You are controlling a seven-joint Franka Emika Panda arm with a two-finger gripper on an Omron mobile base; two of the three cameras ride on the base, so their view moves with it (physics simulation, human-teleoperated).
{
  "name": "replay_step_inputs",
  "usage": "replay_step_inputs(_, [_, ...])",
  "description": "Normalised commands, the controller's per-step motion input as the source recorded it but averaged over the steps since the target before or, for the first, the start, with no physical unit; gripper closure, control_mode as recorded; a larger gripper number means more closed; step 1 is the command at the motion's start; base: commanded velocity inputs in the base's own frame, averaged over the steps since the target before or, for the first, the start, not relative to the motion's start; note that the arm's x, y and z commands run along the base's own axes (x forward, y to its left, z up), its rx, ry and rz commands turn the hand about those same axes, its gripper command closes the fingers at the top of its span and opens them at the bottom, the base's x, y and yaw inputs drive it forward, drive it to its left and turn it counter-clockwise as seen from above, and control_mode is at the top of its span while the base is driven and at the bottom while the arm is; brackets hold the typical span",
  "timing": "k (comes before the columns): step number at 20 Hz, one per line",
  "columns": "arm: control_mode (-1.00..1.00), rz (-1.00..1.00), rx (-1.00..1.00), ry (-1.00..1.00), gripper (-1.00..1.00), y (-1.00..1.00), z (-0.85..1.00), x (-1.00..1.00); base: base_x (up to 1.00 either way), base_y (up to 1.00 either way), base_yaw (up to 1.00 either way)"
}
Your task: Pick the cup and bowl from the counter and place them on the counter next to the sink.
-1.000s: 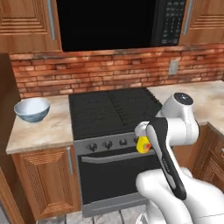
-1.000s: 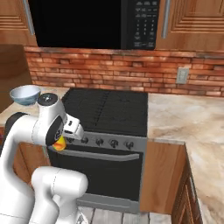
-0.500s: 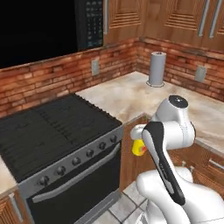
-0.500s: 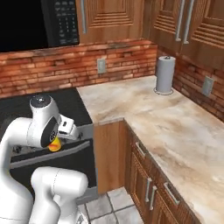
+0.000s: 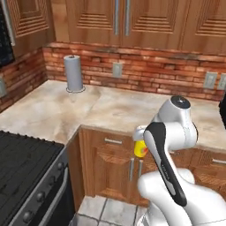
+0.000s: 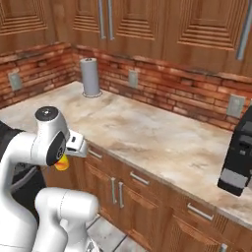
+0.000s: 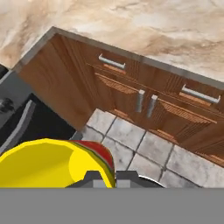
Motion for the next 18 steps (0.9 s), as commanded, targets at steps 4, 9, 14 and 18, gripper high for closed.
replay_step_inputs(4, [1.0, 0.0, 0.0, 0.0, 1.0, 0.0, 0.0, 0.0, 0.01, 0.09, -0.78])
replay_step_inputs(9, [1.0, 0.0, 0.0, 0.0, 1.0, 0.0, 0.0, 0.0, 0.0, 0.16, -0.71])
replay_step_inputs(14, [1.0, 0.0, 0.0, 0.0, 1.0, 0.0, 0.0, 0.0, 0.0, 0.16, -0.68])
replay_step_inputs(18, [1.0, 0.0, 0.0, 0.0, 1.0, 0.0, 0.0, 0.0, 0.0, 0.17, -0.64])
